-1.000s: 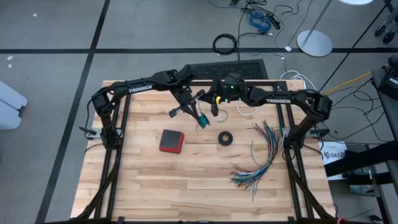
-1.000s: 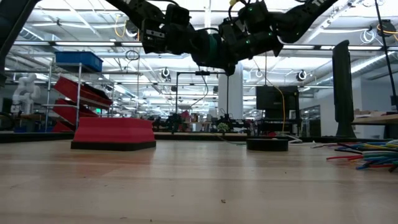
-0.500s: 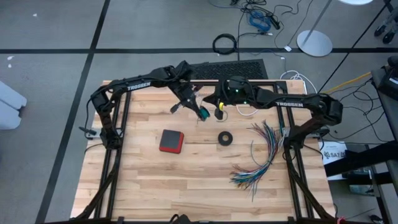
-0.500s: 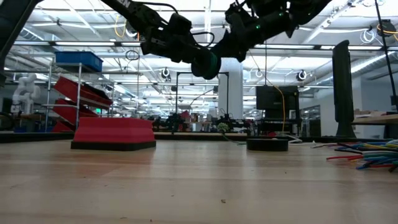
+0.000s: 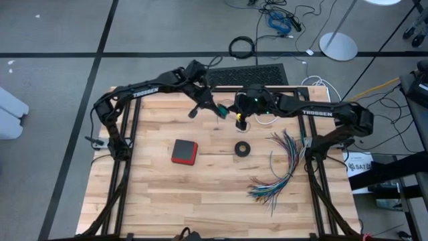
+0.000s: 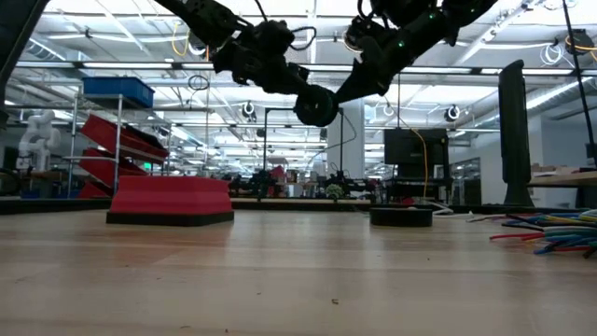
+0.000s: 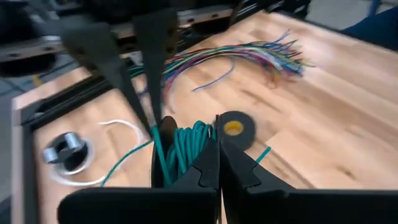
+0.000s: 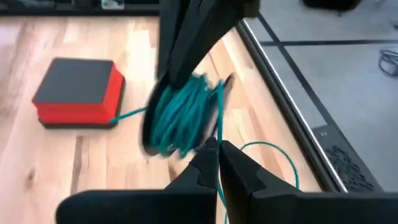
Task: Coiling cords
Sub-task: Coil the green wire cable on the spool
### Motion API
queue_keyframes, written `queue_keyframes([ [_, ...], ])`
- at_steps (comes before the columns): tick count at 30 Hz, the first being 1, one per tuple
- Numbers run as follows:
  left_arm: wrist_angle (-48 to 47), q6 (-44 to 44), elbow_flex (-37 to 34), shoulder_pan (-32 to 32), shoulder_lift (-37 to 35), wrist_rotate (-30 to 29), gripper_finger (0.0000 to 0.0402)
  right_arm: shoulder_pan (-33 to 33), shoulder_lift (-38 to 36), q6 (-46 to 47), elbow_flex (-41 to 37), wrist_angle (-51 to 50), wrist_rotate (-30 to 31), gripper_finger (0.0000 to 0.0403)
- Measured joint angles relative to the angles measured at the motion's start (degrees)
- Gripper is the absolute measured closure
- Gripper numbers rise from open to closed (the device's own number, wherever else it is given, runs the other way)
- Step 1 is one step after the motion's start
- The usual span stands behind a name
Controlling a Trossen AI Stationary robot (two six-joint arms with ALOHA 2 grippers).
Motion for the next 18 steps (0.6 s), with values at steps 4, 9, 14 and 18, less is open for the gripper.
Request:
queue_keyframes([
  [4, 1.0, -0.5, 0.0, 0.0, -1.6, -4.4, 0.0401, 0.0, -1.4, -0.4, 0.0, -1.4, 1.8, 0.0403],
  [9, 1.9, -1.6, 0.0, -0.1, -2.2, -9.4, 0.0401, 0.0, -2.8, -1.0, 0.0, -1.2, 2.6, 0.0403],
  [14, 4.2, -1.8, 0.0, -0.8, -2.2, -12.3, 0.0401, 0.0, -3.1, -0.8, 0.0, -1.4, 2.4, 0.0403],
  [18, 7.7, -1.8, 0.0, -1.3, -3.1, -11.9, 0.0401, 0.0, -2.8, -0.7, 0.0, -1.4, 2.4, 0.0403],
])
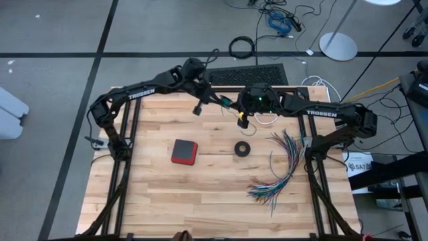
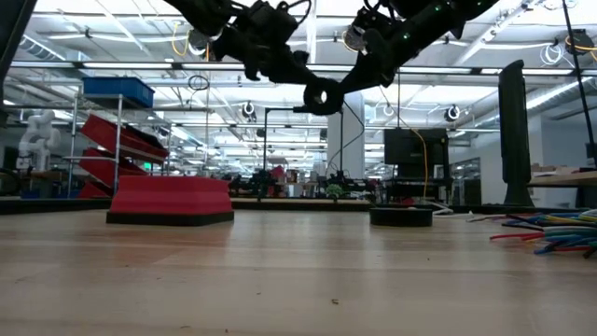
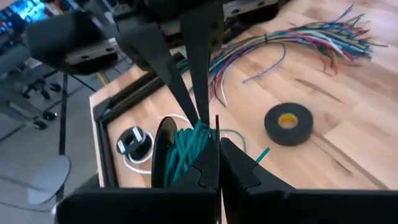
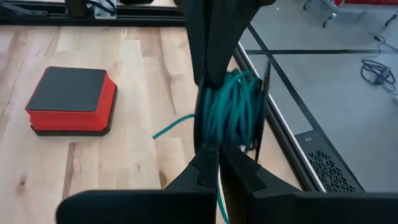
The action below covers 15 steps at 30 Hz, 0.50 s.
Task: Coiling cords
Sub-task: Coil the green wire cable on the spool
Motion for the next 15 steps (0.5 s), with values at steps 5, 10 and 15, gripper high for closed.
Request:
queue_keyframes([
  [5, 1.2, 0.2, -0.1, 0.1, -1.8, 2.8, 0.0401, -0.2, -0.5, -3.1, 0.0, 0.1, -1.9, 0.0395],
  [10, 2.4, 0.5, 0.0, 0.3, -3.5, 7.9, 0.0401, -0.7, -1.2, -5.6, 0.0, -1.1, -6.5, 0.0365],
  [15, 2.2, 0.4, 0.0, 0.9, -5.2, 13.3, 0.0401, -1.6, -1.2, -6.3, -0.4, -2.3, -12.4, 0.0342],
])
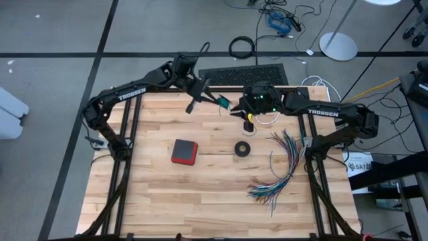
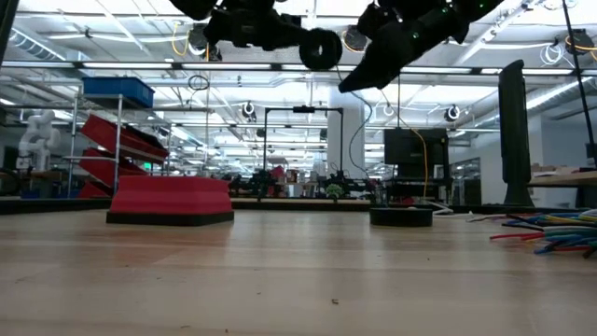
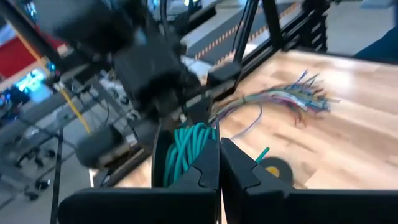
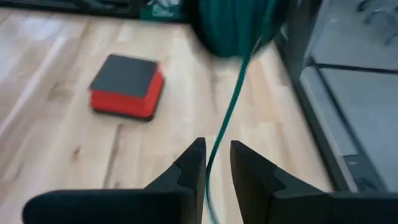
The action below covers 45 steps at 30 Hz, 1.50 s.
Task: Coiling cords
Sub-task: Coil the green wire cable on the spool
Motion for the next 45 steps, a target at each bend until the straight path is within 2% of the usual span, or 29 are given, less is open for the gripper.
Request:
queue_keyframes([
  [6, -0.8, -0.4, 0.0, 0.8, -1.5, 5.8, 0.0401, -0.5, 0.1, -0.7, -3.5, 1.2, -5.6, 0.0343],
  [11, -2.1, -0.4, 0.0, 1.2, -2.7, 9.1, 0.0401, -0.5, -0.3, -0.9, -6.7, 3.9, -6.4, 0.0349],
  [16, -3.4, -0.4, 0.1, 1.2, -3.2, 11.4, 0.0401, -0.8, -1.0, -1.4, -7.7, 5.2, -9.9, 0.0351],
  [23, -4.8, -0.2, 0.1, 1.7, -3.2, 15.7, 0.0401, -2.7, -4.3, -3.9, -7.7, 3.5, -16.8, 0.0351],
  [29, -5.1, 2.6, 0.1, 1.7, -4.8, 16.5, 0.0401, -4.3, -6.4, -4.6, -9.1, 4.4, -25.9, 0.0351],
  [32, -4.5, 2.6, 0.1, 1.7, -5.3, 16.9, 0.0401, -4.2, -6.4, -4.6, -9.8, 4.3, -28.1, 0.0351],
  [41, -3.5, 2.6, 0.1, 1.0, -5.4, 17.1, 0.0401, -4.1, -6.4, -4.1, -10.4, 7.4, -28.6, 0.0353],
  [45, -3.4, 2.6, 0.1, 1.0, -5.4, 17.1, 0.0401, -3.4, -5.9, -4.2, -10.4, 8.1, -28.1, 0.0372],
])
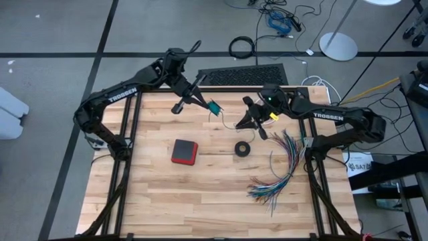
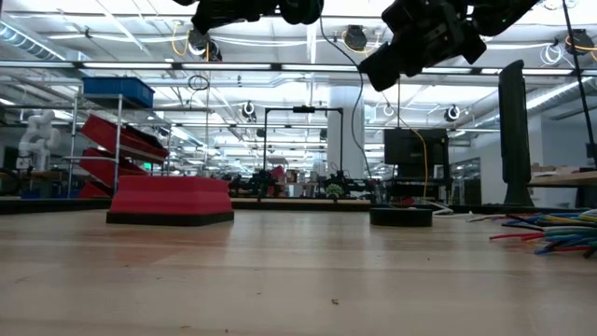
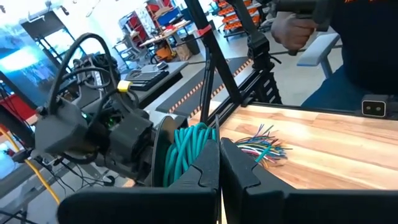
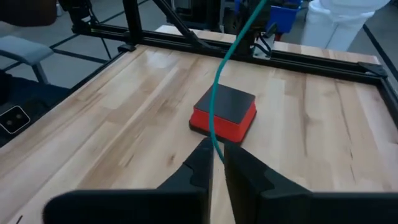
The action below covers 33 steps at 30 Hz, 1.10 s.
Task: Coiling cords
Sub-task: Coil the green wire cable on the spool
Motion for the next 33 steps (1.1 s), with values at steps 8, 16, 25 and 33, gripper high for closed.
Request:
queue_keyframes([
  [8, 2.2, -0.2, 0.0, 0.0, 0.0, 0.0, 0.0401, 1.1, 3.3, 0.9, 0.0, 2.8, 0.8, 0.0394],
  [16, 2.7, -1.6, 0.0, 0.0, 0.0, 0.0, 0.0401, 1.2, 3.3, 0.9, 0.0, 5.5, 3.2, 0.0333],
  [25, 2.7, -1.6, 0.0, 0.0, 0.0, 0.0, 0.0401, 2.3, 3.3, 0.8, 0.0, 5.9, 3.9, 0.03],
  [33, 2.7, -1.6, 0.0, -0.2, 0.0, 0.1, 0.0401, 3.4, 3.3, -0.5, 0.0, 5.9, 4.5, 0.0337],
])
